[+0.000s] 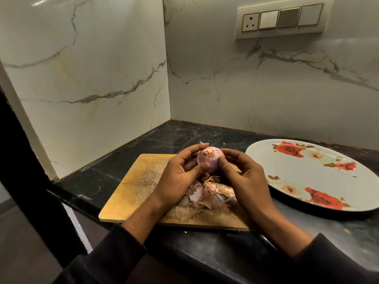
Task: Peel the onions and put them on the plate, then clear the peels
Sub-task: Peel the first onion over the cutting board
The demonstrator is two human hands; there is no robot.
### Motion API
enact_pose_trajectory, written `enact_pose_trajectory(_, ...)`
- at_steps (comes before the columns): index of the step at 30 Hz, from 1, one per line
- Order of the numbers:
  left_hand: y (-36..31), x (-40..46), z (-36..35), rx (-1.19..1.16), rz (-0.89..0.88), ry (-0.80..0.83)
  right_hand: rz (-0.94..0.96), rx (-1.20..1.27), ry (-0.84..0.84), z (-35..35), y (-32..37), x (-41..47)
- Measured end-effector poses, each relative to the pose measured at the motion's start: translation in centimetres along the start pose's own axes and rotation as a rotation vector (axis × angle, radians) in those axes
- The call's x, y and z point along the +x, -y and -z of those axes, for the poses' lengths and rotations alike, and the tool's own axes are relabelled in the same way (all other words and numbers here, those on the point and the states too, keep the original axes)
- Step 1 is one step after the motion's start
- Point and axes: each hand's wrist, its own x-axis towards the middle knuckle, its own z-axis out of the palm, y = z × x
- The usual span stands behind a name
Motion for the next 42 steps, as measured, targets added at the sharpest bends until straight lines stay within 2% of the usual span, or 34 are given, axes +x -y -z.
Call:
enact_pose_trajectory(8,0.2,0.1,0.0,0.081,-0.056,0.02,0.31,-0.337,-0.137,0.5,0.6,-0.3)
enact_pose_trajectory(12,0.4,0.1,0.0,0.121,-0.082,0.008,0.37,-0.356,-0.136,0.5,0.9,-0.3)
enact_pose_trajectory(23,0.6,0.1,0.0,0.237,-0.149,0.01,0.457,-0.604,-0.13,0.1,1.4,-0.3)
enact_pose_trajectory(29,0.5,0.1,-0.1,0.135,-0.098,0.03,0.422,-0.627,-0.137,0.1,1.1,-0.3)
enact_pose_trajectory(34,0.5,0.1,-0.1,0.034,-0.082,0.008,0.399,-0.534,-0.121,0.4,0.7,0.0)
enact_pose_trajectory(37,0.6,0.0,-0.1,0.024,-0.066,0.002,0.417,-0.451,-0.107,0.3,0.8,-0.3)
enact_pose_trajectory(42,0.7,0.0,-0.1,0.061,-0.069,-0.008,0.466,-0.468,-0.095,0.5,1.1,-0.2)
